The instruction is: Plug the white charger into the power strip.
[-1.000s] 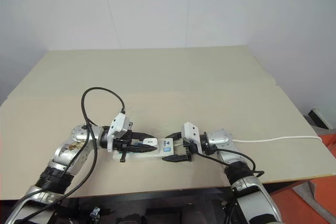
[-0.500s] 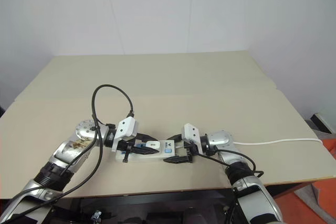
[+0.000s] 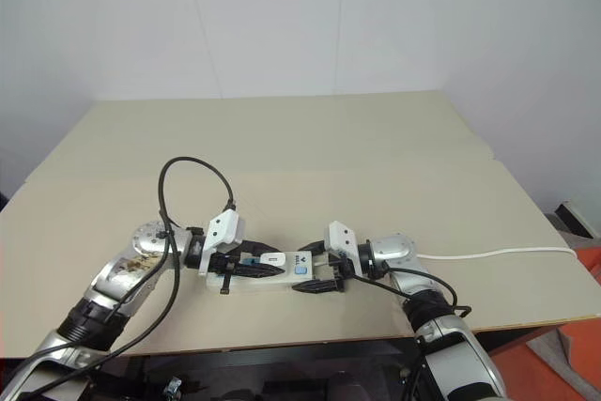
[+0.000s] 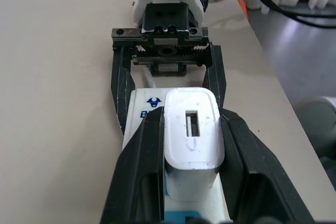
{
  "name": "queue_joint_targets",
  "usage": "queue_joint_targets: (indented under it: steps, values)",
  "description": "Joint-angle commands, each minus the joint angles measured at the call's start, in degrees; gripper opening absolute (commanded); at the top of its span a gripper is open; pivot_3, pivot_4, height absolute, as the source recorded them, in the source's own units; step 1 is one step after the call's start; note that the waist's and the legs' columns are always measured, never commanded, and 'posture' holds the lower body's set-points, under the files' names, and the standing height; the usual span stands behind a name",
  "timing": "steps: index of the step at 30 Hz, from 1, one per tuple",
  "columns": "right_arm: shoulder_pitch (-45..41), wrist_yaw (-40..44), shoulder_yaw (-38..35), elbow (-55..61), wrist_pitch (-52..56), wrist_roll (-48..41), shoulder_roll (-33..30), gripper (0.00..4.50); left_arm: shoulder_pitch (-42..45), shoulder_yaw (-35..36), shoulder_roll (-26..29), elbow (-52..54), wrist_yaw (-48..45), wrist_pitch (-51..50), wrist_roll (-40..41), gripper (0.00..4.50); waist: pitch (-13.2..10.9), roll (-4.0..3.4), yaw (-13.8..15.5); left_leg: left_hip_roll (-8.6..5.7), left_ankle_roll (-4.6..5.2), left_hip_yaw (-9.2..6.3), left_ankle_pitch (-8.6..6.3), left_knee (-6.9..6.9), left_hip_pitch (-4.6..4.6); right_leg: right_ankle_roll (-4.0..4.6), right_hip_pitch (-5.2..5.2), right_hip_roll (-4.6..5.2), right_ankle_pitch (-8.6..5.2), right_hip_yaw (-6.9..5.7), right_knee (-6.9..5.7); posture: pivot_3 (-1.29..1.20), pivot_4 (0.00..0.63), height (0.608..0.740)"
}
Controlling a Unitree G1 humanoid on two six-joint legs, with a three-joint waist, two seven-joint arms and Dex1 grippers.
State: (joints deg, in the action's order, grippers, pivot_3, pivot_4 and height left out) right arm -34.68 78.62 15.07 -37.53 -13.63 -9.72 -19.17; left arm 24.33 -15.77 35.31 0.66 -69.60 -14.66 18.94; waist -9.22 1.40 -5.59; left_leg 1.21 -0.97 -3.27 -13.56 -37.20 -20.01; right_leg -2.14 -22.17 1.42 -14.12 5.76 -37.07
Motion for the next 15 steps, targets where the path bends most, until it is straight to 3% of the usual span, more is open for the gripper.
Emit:
queue_joint_targets:
  steps: [1,15]
  values:
    - [1.06,0.52,0.25,-0.12,0.43,1.49,-1.27,3.43,-3.65,-2.16,1.15,-3.0,-0.65,-2.49,-2.49,1.03,0.0,0.0,0.0,0.0,0.0,0.0,0.0,0.01,0.0,0.0,0.0,0.0,0.0,0.0,0.0,0.0,0.15,0.74]
    - [0.97,0.58,0.11,-0.11,0.66,1.41,-1.36,3.43,-2.16,-3.22,1.32,-4.27,-4.44,-0.48,-2.33,1.03,-0.01,0.0,-0.04,0.0,0.0,0.01,0.0,0.1,-0.06,0.02,-0.07,0.0,-0.01,0.01,0.06,0.0,0.15,0.74]
